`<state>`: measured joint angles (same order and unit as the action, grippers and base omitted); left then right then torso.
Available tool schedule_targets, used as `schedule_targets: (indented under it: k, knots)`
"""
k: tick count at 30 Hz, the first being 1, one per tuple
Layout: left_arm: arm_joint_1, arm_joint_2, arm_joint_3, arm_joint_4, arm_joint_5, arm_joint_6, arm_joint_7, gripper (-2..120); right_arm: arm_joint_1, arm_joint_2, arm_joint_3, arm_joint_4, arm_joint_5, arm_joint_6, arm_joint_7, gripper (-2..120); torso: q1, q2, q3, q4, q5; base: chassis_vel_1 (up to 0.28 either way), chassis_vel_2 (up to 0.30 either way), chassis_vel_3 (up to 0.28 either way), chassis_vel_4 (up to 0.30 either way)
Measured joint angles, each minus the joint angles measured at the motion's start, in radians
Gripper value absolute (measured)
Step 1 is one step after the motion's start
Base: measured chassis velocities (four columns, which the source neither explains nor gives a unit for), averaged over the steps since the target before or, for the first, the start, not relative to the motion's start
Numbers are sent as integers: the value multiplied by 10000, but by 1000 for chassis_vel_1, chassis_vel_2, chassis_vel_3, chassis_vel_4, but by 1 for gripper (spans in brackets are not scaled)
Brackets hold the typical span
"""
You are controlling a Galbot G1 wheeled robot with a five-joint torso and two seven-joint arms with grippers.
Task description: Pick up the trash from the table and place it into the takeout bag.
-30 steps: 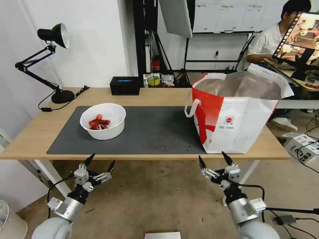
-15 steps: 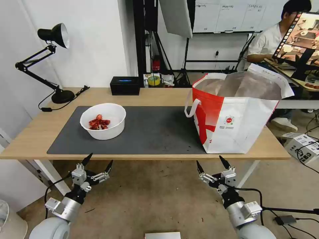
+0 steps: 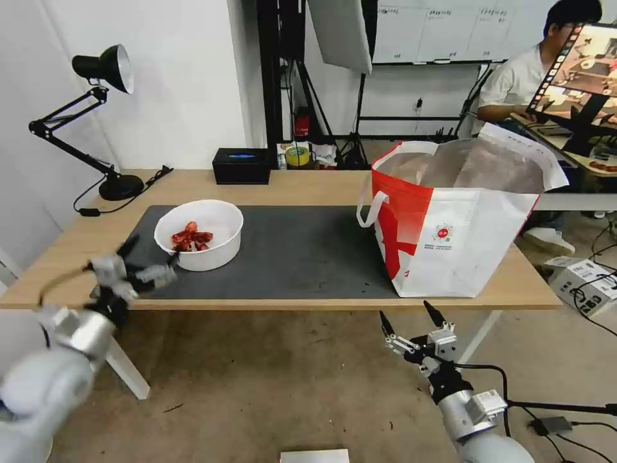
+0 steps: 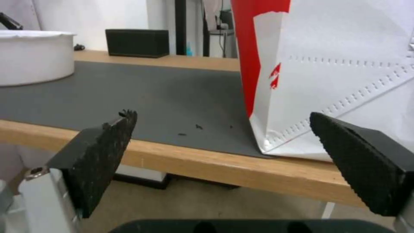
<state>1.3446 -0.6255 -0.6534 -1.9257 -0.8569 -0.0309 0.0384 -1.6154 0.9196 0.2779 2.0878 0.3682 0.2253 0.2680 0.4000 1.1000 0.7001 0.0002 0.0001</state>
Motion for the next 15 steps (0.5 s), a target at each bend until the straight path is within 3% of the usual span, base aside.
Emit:
schedule_targets:
  k: [3, 8, 11, 12, 15]
  knots:
    - [-733, 547, 606, 254, -731, 418, -150, 100, 1, 0, 0, 2, 3, -1, 1, 100, 1, -1, 1, -6, -4, 0, 0, 0, 0]
    - [-952, 945, 744, 399, -1878, 1268, -419, 100, 3, 0, 0, 3, 8, -2, 2, 100, 1, 0, 1, -2, -2, 0, 0, 0, 0]
    - [-1335, 1239, 798, 795, -2928, 2268, -912, 100, 6, -2, 1, 6, 11, -4, 2, 100, 1, 0, 0, 3, -6, 0, 0, 0, 0]
    - [-1335, 1239, 798, 795, -2928, 2268, -912, 100, 6, -2, 1, 6, 11, -4, 2, 100, 1, 0, 0, 3, -6, 0, 0, 0, 0]
    - [-2247, 1527, 1167, 1380, -3865, 3345, -1002, 100, 7, -3, 0, 10, 14, -7, 2, 100, 1, -1, 0, -2, -3, 0, 0, 0, 0]
